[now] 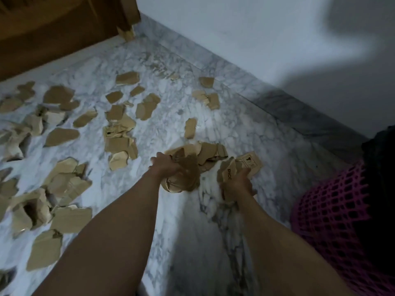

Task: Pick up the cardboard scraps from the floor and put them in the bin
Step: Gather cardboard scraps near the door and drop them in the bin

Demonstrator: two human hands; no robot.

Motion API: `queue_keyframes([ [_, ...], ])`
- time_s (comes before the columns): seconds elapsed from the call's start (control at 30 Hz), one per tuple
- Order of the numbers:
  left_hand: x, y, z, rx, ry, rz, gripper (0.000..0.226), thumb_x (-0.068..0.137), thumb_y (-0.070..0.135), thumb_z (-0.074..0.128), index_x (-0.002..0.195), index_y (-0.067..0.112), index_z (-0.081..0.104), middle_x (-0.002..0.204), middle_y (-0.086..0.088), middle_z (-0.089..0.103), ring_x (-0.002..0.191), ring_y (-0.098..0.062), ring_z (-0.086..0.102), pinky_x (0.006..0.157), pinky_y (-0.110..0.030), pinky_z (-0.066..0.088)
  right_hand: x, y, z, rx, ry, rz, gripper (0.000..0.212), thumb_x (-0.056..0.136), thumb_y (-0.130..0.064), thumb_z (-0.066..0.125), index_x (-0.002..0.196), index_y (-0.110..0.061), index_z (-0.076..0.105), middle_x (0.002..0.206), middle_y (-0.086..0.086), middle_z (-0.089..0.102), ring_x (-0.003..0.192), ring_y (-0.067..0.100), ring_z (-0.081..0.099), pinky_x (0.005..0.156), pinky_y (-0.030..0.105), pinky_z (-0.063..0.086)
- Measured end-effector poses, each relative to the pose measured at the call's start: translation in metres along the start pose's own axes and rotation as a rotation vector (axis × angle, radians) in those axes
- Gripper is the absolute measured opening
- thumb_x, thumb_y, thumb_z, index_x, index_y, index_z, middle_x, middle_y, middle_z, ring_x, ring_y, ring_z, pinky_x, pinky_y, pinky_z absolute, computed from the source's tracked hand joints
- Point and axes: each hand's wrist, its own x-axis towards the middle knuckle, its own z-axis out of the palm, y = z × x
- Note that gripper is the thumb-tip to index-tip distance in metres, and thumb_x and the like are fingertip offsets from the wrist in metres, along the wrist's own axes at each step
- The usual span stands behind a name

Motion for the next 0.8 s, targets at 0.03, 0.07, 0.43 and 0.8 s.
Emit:
queue_keyframes([
  [0.03, 0.011, 0.009, 0.002, 0.025, 0.016, 0.026, 0.119, 0.057, 0.057, 0.087, 0.147, -0.001, 0.035, 0.152, -0.019, 0.026, 0.142, -0.042, 0.025, 0.114, -0.050, 0.035, 0.003, 0.003, 0.000, -0.063, 0.034, 0.000, 0.089, 0.090, -0.034, 0.065, 0.155, -0.012, 0.008, 0.141, 0.020, 0.048, 0.129, 0.039, 0.045, 0.110, 0.049, 0.026],
  [0.07, 0.019, 0.019, 0.006, 0.067, 0.016, 0.066, 0.116, 0.059, 0.057, 0.087, 0.147, 0.000, 0.038, 0.155, -0.015, 0.024, 0.145, -0.041, 0.019, 0.115, -0.053, 0.032, 0.007, 0.006, 0.002, -0.123, 0.061, -0.013, 0.085, 0.089, -0.034, 0.065, 0.153, -0.012, 0.014, 0.140, 0.019, 0.049, 0.128, 0.038, 0.045, 0.108, 0.048, 0.027],
  [0.43, 0.049, 0.033, 0.010, 0.302, -0.045, 0.194, 0.056, 0.089, 0.042, 0.066, 0.135, 0.013, 0.055, 0.147, -0.014, 0.032, 0.131, -0.044, 0.032, 0.106, -0.054, 0.030, 0.021, 0.008, 0.005, -0.154, 0.070, -0.256, 0.051, 0.084, -0.024, 0.070, 0.122, -0.026, 0.036, 0.108, 0.005, 0.058, 0.091, 0.025, 0.055, 0.073, 0.033, 0.042],
  [0.8, 0.051, 0.055, -0.044, -0.097, -0.221, 0.289, 0.057, 0.067, 0.029, 0.091, 0.117, 0.010, 0.070, 0.114, -0.007, 0.070, 0.105, -0.029, 0.067, 0.098, -0.046, 0.053, 0.088, -0.002, -0.067, -0.370, -0.206, -0.244, 0.118, 0.073, -0.025, 0.086, 0.158, -0.022, 0.004, 0.158, 0.013, 0.029, 0.142, 0.032, 0.034, 0.113, 0.044, 0.034],
])
